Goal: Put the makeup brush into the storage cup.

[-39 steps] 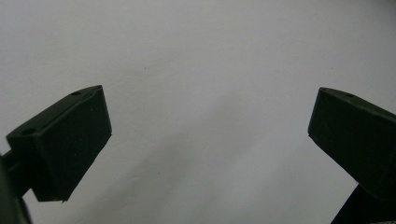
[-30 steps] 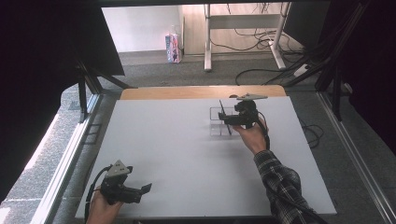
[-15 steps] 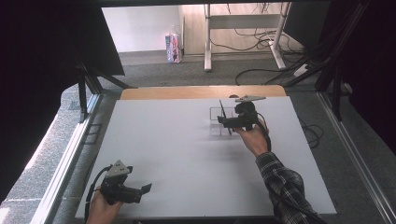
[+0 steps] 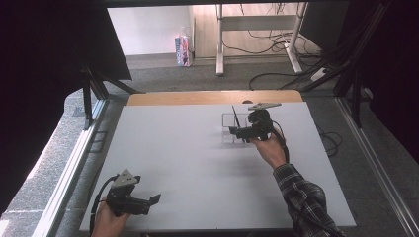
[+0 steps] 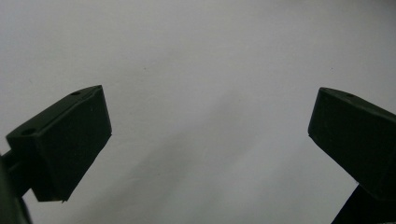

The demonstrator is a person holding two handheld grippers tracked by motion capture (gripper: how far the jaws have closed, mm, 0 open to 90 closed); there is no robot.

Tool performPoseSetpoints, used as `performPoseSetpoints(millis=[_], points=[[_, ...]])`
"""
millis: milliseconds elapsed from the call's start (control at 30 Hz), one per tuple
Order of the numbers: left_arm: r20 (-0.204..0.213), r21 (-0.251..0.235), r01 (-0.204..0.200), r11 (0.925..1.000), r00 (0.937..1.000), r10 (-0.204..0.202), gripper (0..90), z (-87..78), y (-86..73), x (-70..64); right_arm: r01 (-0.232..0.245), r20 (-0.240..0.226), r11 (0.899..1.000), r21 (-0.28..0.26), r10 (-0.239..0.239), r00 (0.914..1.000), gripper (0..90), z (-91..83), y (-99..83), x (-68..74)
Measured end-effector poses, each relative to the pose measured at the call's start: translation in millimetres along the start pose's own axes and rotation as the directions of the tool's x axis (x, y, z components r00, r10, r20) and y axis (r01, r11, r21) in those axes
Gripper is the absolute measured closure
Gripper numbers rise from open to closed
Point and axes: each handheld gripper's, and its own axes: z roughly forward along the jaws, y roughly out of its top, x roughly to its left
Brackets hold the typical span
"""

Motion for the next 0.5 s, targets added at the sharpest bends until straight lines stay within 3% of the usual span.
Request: performPoseSetpoints(millis=[500], points=[[-0.001,0.000,0.001,1.0000,1.0000,-0.001,0.0,0.1,0.0,0.0,0.019,-0.023,0.999,0.035,-0.019,0.9996,3.4,-12.6,-7.6,8.9]])
